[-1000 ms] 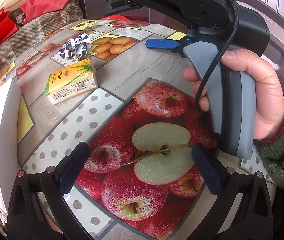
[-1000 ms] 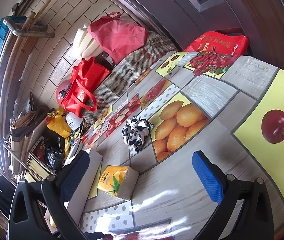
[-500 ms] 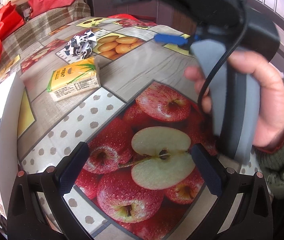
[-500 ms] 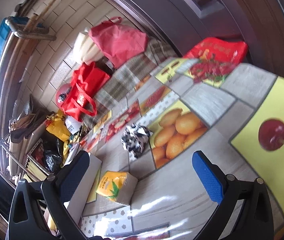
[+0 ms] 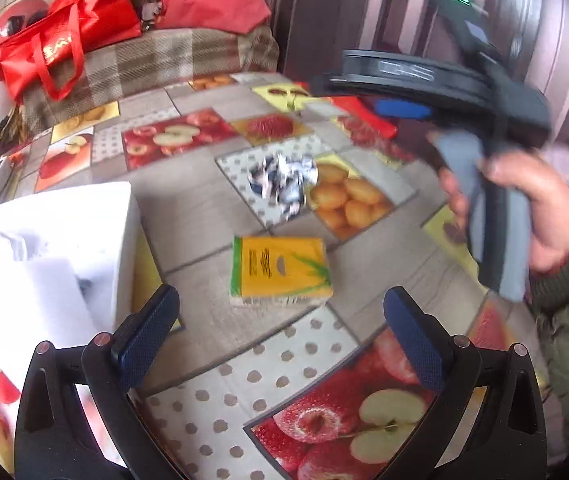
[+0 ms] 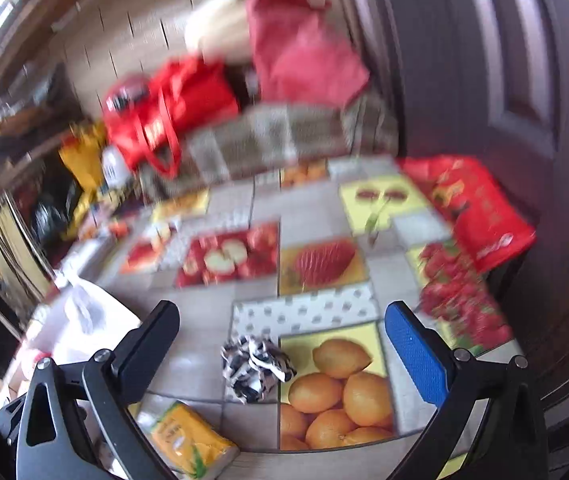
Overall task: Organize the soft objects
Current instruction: 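Grasp the yellow tissue pack with the left tool while the right tool grasps the black-and-white patterned cloth, then carry the tissue pack and patterned cloth over the white tray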
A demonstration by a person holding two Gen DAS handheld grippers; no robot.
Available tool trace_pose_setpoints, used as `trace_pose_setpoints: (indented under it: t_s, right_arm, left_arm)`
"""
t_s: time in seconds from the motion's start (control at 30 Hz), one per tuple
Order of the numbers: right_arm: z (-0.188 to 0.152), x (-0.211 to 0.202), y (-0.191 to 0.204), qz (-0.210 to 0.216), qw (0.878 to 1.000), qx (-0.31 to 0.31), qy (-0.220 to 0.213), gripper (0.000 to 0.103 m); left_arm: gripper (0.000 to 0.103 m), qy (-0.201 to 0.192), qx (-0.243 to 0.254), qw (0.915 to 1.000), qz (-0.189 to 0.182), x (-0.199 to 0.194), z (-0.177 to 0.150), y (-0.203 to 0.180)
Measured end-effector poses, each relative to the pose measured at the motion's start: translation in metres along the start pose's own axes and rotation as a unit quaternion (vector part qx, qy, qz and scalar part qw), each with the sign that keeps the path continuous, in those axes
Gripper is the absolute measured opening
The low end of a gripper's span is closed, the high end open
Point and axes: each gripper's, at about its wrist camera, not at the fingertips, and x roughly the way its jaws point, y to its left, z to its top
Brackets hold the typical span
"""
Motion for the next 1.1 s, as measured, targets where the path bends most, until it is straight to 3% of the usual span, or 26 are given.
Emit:
trace_pose_setpoints:
  t_s: [0.1,0.2,0.27,0.3,0.33,0.5,0.57,0.67,0.7,0.9,1.1]
  right_arm:
    - [-0.017,0.044,0.005,0.000,0.999,-0.017,0.042,0.101]
    - [-0.031,0.078,0.012,0.017,0.996,-0.019,0.083,0.090]
    - [-0.039,0.090,0.014,0.014,0.994,-0.027,0.101,0.073]
    - [-0.042,0.090,0.017,-0.006,0.995,-0.044,0.091,0.055]
    - [-0.043,0.088,0.018,-0.021,0.995,-0.056,0.085,0.027]
    - [-0.045,0.055,-0.022,-0.015,0.997,0.036,0.064,0.026]
    - [-0.049,0.037,-0.030,-0.021,0.998,0.046,0.046,0.026]
    - [-0.059,0.002,-0.038,-0.005,0.997,0.070,0.010,0.026]
    - [-0.063,-0.011,-0.040,0.008,0.996,0.084,-0.004,0.026]
    - [-0.085,-0.082,-0.031,0.069,0.984,0.137,-0.093,0.026]
    - [-0.096,-0.121,-0.011,0.077,0.975,0.140,-0.157,0.027]
  left_arm:
    - [0.103,0.024,0.020,0.9993,0.018,0.022,-0.014,-0.005]
    - [0.102,0.021,0.019,0.9993,0.026,0.030,-0.016,-0.005]
    - [0.102,0.015,0.012,0.9994,0.030,0.033,-0.011,-0.002]
    - [0.102,0.015,0.009,0.9994,0.030,0.038,-0.010,-0.002]
    - [0.102,0.016,0.009,0.9993,0.031,0.041,-0.007,-0.002]
    - [0.102,0.031,0.017,0.9982,0.049,0.062,-0.001,-0.005]
    - [0.102,0.035,0.012,0.9978,0.055,0.072,0.002,-0.005]
    - [0.079,0.033,0.009,0.9985,0.043,0.077,0.006,-0.005]
    - [0.073,0.025,0.015,0.9988,0.040,0.075,0.005,-0.006]
    - [0.072,-0.053,0.017,0.9984,0.011,0.033,-0.007,-0.015]
    - [0.073,-0.148,0.019,0.9888,-0.002,-0.043,-0.019,-0.018]
